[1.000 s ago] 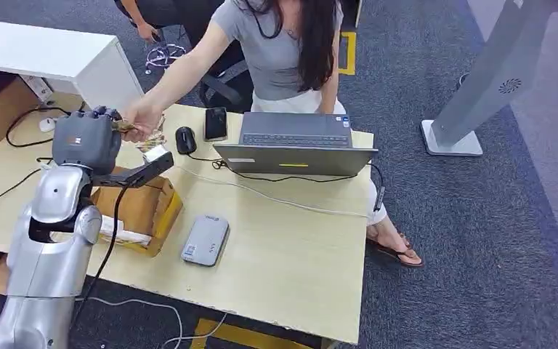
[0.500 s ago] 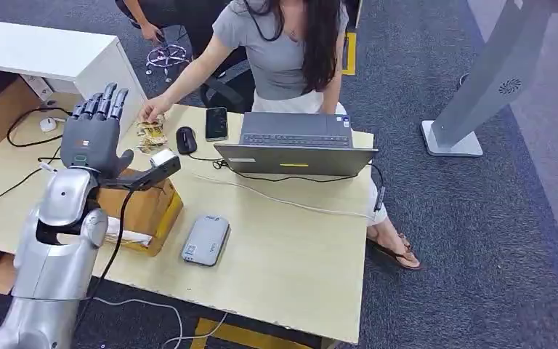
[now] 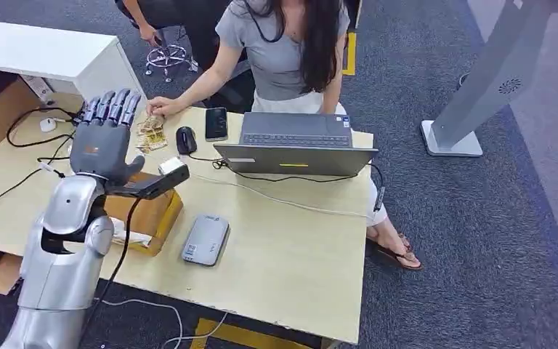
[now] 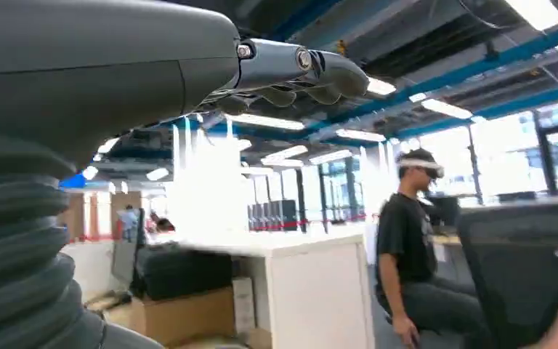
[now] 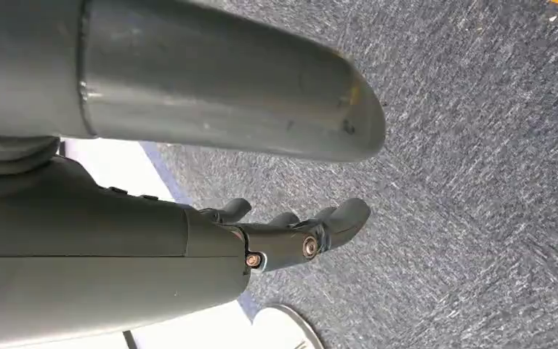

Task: Pass the card to the sensor for recognition and then transmit it.

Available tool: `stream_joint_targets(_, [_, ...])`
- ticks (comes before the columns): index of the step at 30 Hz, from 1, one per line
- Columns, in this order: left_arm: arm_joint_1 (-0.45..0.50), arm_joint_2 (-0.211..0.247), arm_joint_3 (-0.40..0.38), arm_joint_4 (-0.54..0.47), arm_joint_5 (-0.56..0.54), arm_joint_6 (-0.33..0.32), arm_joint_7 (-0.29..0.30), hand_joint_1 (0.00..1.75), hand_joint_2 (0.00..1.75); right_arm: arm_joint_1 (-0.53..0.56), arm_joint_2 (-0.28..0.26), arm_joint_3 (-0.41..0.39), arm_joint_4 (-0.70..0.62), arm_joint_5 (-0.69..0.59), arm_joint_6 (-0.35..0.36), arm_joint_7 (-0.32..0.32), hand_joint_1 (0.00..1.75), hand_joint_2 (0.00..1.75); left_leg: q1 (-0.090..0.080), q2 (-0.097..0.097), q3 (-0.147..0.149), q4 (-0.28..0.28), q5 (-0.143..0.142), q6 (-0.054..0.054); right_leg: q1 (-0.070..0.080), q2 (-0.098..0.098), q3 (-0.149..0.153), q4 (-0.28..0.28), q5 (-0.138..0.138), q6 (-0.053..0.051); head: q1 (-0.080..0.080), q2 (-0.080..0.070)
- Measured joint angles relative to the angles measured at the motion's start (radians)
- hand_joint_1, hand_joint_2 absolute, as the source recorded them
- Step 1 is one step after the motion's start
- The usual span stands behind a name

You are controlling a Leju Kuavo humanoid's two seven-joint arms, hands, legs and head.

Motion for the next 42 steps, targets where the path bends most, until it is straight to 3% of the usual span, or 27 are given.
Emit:
stream_joint_targets(3, [0.106, -0.007, -0.01, -0.086, 0.045, -0.049, -0.02, 0.0, 1.75, 0.003, 0.0, -0.008, 0.0, -0.002, -0.003, 0.016, 0.0, 0.0, 0.0, 0.001, -0.001, 0.0, -0.001, 0.0, 0.0, 0.002, 0.001, 0.0, 0.0, 0.0, 0.001, 0.0])
stream_joint_targets(7, [0.295, 0.002, -0.031, -0.229, 0.092, -0.058, -0.022, 0.0, 1.75, 0.014, 0.002, -0.035, 0.0, -0.003, -0.009, 0.025, 0.0, 0.0, 0.0, 0.002, -0.001, 0.0, -0.002, 0.0, 0.0, 0.001, 0.0, 0.0, -0.001, 0.0, 0.0, 0.0])
stream_joint_targets(14, [0.426, 0.024, -0.037, -0.345, 0.117, -0.063, -0.031, 0.0, 1.75, 0.018, 0.005, -0.063, -0.002, -0.002, -0.013, 0.021, 0.0, 0.0, 0.0, 0.001, 0.0, -0.001, -0.002, 0.0, 0.0, 0.0, 0.001, 0.0, -0.001, 0.0, 0.0, 0.0])
stream_joint_targets(20, [0.583, 0.045, -0.037, -0.447, 0.11, 0.046, -0.042, 0.0, 1.75, 0.029, 0.008, -0.086, -0.011, 0.004, -0.019, 0.007, 0.0, 0.0, 0.0, -0.002, 0.0, 0.0, -0.002, 0.0, 0.0, -0.003, 0.0, -0.001, -0.002, 0.0, 0.001, 0.0])
stream_joint_targets(24, [0.615, 0.053, -0.035, -0.473, 0.092, 0.072, -0.052, 0.0, 1.75, 0.03, 0.01, -0.097, -0.019, 0.004, -0.019, 0.005, 0.0, 0.0, 0.0, -0.002, 0.0, 0.0, -0.002, 0.0, 0.0, -0.003, 0.001, -0.001, -0.002, 0.0, 0.0, 0.0])
stream_joint_targets(31, [0.638, 0.06, 0.024, -0.474, 0.057, 0.173, -0.081, 0.0, 1.75, 0.033, 0.011, -0.098, -0.027, 0.004, -0.013, 0.005, 0.0, 0.0, 0.0, -0.002, 0.0, -0.001, -0.001, -0.001, 0.0, -0.002, 0.002, 0.0, -0.002, 0.0, 0.0, 0.0])
stream_joint_targets(42, [0.646, 0.061, 0.062, -0.474, 0.055, 0.178, -0.085, 0.0, 1.75, 0.033, 0.011, -0.098, -0.031, 0.004, -0.013, 0.005, 0.0, 0.0, 0.0, -0.002, 0.0, 0.0, -0.001, -0.001, 0.0, -0.003, 0.002, 0.0, -0.002, 0.0, 0.0, 0.0])
